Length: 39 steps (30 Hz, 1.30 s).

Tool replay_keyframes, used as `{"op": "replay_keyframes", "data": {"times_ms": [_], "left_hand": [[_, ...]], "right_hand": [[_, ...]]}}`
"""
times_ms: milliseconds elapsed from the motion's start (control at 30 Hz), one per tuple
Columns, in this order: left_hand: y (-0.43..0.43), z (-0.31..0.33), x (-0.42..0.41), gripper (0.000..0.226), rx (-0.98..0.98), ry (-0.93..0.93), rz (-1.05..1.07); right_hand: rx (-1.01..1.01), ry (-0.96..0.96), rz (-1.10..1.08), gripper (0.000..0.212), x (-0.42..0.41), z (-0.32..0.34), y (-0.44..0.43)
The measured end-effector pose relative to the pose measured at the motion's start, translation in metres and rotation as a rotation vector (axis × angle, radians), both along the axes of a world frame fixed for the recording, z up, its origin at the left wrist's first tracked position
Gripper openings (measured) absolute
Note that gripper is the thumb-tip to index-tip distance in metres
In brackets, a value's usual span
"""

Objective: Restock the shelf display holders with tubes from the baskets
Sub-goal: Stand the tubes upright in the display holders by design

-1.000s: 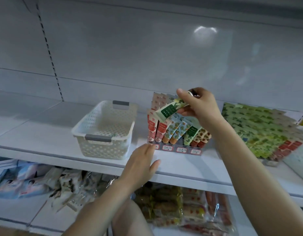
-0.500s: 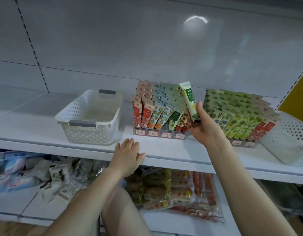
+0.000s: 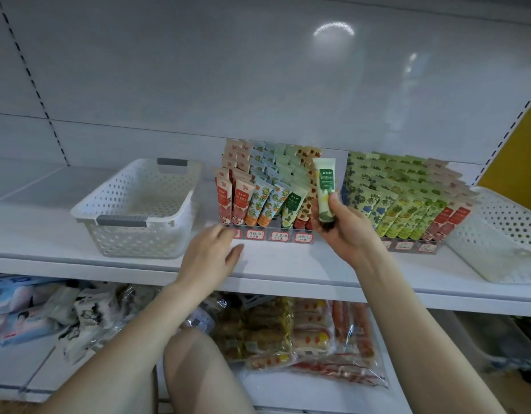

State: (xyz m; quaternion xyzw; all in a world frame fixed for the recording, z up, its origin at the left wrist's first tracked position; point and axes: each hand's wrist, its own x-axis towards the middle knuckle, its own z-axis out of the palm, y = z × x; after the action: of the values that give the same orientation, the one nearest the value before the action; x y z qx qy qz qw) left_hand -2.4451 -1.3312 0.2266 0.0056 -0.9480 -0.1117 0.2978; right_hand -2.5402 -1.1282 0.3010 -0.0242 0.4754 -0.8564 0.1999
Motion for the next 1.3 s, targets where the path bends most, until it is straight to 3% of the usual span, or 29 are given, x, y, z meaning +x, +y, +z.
{"op": "replay_keyframes", "data": {"times_ms": [67, 167, 300, 367, 433, 533, 667, 767, 867, 1033, 1100, 1300], "left_hand": [[0.005, 0.023, -0.015, 0.014, 0.002, 0.215, -0.056], [0.013, 0.057, -0.040, 0.021, -0.049, 0.348, -0.130], [0.016, 0.067, -0.076, 0.025, -0.249, 0.311, -0.140], [0.020, 0.067, -0.085, 0.028, -0.258, 0.203, -0.111], [0.021, 0.069, -0.087, 0.045, -0.270, 0.104, -0.088], [0.019, 0.067, -0.091, 0.022, -0.316, 0.144, -0.114], [0.010, 0.063, -0.100, 0.031, -0.345, 0.145, -0.149], [0.003, 0.061, -0.103, 0.035, -0.367, 0.245, -0.182], [0.000, 0.058, -0.103, 0.036, -0.355, 0.295, -0.198], [-0.004, 0.055, -0.102, 0.032, -0.345, 0.340, -0.219], [-0.006, 0.054, -0.104, 0.030, -0.336, 0.355, -0.231], [-0.010, 0.047, -0.108, 0.037, -0.252, 0.337, -0.271]], "right_hand": [[0.053, 0.040, 0.000, 0.012, 0.000, 0.001, -0.002], [0.177, 0.146, -0.023, 0.006, 0.004, 0.003, -0.004], [0.281, 0.268, -0.082, 0.008, 0.001, 0.004, -0.004], [0.379, 0.350, -0.125, 0.008, -0.003, 0.004, -0.003], [0.469, 0.445, -0.148, 0.008, -0.006, 0.004, -0.003], [0.548, 0.529, -0.174, 0.011, -0.011, 0.001, -0.002], [0.698, 0.594, -0.206, 0.028, -0.017, -0.002, -0.004], [0.815, 0.697, -0.208, 0.038, -0.018, -0.004, -0.008], [0.931, 0.759, -0.175, 0.018, -0.017, -0.007, -0.013], [1.090, 0.880, -0.118, 0.026, -0.016, -0.016, -0.021], [1.086, 0.890, -0.129, 0.018, -0.016, -0.017, -0.023], [1.047, 0.930, -0.264, 0.021, -0.014, -0.014, -0.032]]}}
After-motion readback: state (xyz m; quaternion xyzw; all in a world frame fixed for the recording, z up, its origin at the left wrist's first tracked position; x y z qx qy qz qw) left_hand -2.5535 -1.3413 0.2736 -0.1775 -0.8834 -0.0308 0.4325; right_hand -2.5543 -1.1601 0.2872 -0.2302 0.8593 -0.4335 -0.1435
